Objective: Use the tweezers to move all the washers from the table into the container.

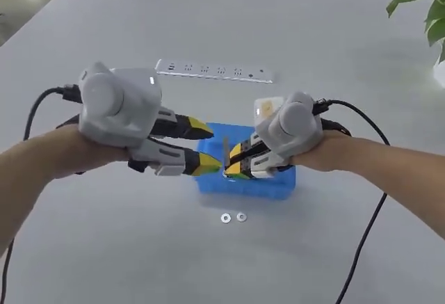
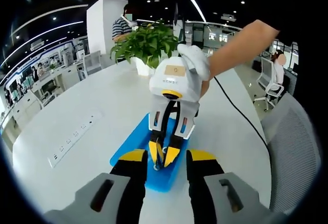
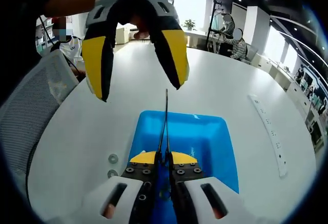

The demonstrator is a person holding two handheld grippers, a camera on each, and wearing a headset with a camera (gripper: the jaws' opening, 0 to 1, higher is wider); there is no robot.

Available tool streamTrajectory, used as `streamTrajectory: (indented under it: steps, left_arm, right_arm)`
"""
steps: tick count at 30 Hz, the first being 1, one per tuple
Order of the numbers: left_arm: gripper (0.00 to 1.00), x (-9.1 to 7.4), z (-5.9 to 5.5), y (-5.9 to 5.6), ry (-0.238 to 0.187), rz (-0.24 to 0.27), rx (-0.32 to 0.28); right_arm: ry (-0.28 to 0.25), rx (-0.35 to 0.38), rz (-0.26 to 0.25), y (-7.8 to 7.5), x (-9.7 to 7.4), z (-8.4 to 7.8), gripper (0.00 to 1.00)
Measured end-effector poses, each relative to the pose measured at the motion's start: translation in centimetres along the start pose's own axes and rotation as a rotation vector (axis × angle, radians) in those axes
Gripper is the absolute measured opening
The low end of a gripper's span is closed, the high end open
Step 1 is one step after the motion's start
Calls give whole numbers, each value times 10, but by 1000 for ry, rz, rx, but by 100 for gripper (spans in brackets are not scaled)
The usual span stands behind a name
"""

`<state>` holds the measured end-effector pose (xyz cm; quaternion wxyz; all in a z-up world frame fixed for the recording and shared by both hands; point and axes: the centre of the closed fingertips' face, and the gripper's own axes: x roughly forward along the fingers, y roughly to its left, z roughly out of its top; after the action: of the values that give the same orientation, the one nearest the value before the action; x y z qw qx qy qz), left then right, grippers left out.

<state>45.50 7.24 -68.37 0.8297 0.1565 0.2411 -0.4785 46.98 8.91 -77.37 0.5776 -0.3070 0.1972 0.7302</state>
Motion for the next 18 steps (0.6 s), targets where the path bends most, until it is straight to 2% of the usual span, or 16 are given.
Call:
streamTrajectory:
  steps: [9, 18]
  left_arm:
    - [19, 11, 1, 12, 15, -22, 24]
    - [9, 21, 0, 6, 21, -70, 42]
  right_arm:
    - [6, -11, 3, 1, -1, -1, 9]
    - [10, -24, 9, 1, -2, -1, 9]
